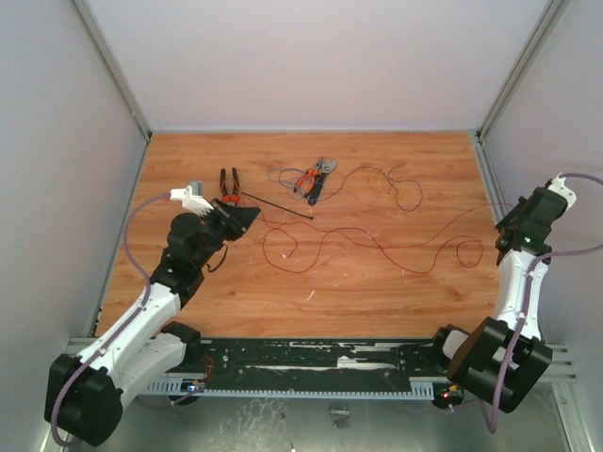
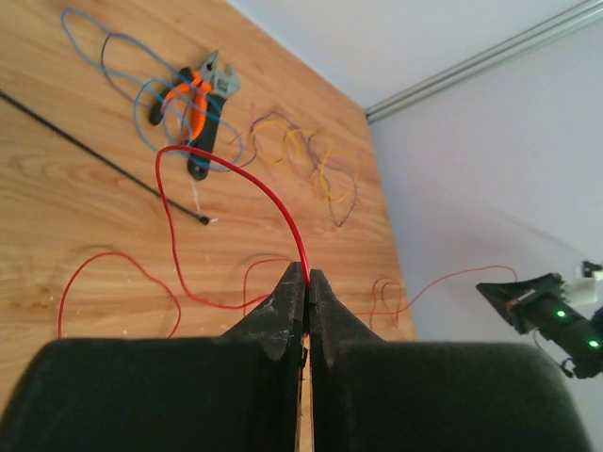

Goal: Zip-tie the wires
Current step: Straighten the cable at the center of the board.

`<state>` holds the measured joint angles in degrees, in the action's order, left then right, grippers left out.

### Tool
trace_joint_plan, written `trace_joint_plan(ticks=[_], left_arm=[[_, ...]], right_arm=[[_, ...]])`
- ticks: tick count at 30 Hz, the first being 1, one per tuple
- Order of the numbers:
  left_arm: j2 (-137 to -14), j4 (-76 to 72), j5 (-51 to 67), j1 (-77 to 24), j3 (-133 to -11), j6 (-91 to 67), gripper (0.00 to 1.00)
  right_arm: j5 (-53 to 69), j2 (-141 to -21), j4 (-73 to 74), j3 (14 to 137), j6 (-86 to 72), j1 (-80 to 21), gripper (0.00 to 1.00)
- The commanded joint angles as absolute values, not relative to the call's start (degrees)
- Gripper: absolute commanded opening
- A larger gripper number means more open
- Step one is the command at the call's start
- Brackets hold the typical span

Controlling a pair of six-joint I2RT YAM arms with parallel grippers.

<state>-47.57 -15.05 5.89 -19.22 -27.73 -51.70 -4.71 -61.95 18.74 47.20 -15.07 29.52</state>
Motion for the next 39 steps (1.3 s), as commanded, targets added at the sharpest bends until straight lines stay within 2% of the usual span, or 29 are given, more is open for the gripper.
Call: trace_joint_plan(ticks=[1, 8, 22, 28, 35, 39], left_arm=[[-50.6, -19.6, -2.2, -23.2, -26.3, -49.8, 0.00], [-53.9, -20.5, -9.3, -26.8, -25.0, -47.9, 0.00], [-60.0, -25.4, -11.9, -32.0, -19.0, -48.8, 0.01], [-59.9, -25.8, -12.9, -32.6, -15.3, -50.6, 0.17], [-59.7, -26.9, -13.2, -33.8, -10.7, -54.0, 0.44], [-59.0, -26.5, -13.9, -33.8, -10.2, -54.1, 0.51]], right_arm=[[-4.7, -62.4, 14.9, 46.2, -17.4, 32.7, 0.00], [-3.1, -66.6, 12.1, 46.5, -18.9, 34.6, 0.00], [-4.9, -71.2, 6.9, 40.9, -20.6, 34.6, 0.00], [-5.6, -72.4, 6.6, 40.4, -21.3, 34.6, 0.00], [-5.3, -70.9, 6.9, 40.8, -22.1, 34.6, 0.24], [-5.3, -70.2, 8.5, 42.1, -21.5, 34.6, 0.35]])
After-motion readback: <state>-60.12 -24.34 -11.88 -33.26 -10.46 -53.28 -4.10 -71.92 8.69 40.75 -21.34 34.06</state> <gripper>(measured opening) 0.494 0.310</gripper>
